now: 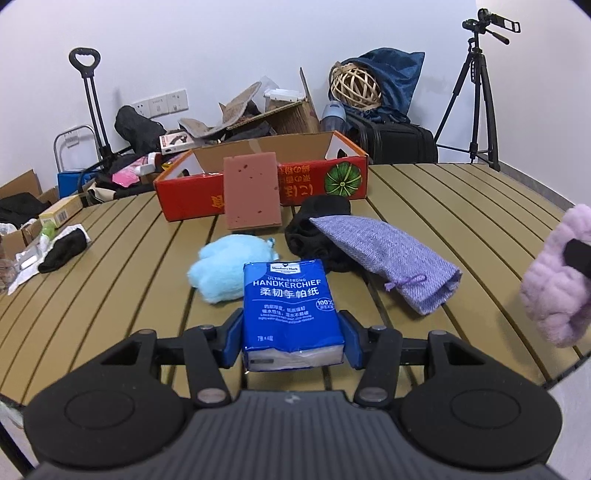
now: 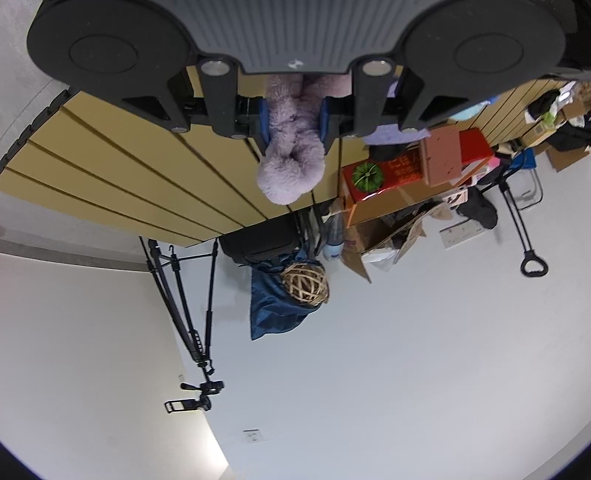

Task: Collect trash
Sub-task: 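Carry the headband with the right tool while the left tool carries the tissue pack to the bin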

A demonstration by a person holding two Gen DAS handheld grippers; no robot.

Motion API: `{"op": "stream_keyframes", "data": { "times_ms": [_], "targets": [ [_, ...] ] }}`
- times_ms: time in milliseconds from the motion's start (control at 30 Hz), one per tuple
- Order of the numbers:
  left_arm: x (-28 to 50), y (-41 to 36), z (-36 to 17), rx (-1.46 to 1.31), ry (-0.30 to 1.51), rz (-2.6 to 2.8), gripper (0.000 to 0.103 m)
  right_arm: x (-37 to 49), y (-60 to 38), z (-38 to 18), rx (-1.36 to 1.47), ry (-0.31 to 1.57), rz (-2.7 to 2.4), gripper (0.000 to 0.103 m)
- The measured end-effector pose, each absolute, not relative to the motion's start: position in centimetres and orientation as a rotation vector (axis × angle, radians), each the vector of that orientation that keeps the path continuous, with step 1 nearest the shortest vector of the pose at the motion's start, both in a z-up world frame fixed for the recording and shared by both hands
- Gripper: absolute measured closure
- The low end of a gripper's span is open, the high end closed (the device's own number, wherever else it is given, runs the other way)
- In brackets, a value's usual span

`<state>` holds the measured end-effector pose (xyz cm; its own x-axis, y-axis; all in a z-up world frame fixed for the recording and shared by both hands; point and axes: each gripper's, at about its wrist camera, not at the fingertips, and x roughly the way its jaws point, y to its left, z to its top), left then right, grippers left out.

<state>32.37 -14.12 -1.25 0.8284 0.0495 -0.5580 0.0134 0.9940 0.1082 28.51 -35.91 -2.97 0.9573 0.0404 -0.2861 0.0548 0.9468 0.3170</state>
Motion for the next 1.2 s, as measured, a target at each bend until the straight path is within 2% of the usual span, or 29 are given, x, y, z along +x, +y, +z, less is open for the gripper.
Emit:
{"op": "stream_keyframes", "data": {
  "times_ms": [500,933,1200],
  "targets": [
    [26.3,-10.9,0.7,0.089,0.581,-0.013,0.049,23.9,-32.7,-3.7,0.285,0.264,0.057,0.079],
    [22.0,-7.2,0.2,0.075,0.579,-0.026,0.049,18.9,-29.5,-5.7,0.221,0.237,0.088,0.079],
    [20.0,-5.2,-1.3,0.072,0.608,-0.023,0.049,16.9,-27.7,-7.3,0.172,0.305,0.117,0.079]
  ]
}}
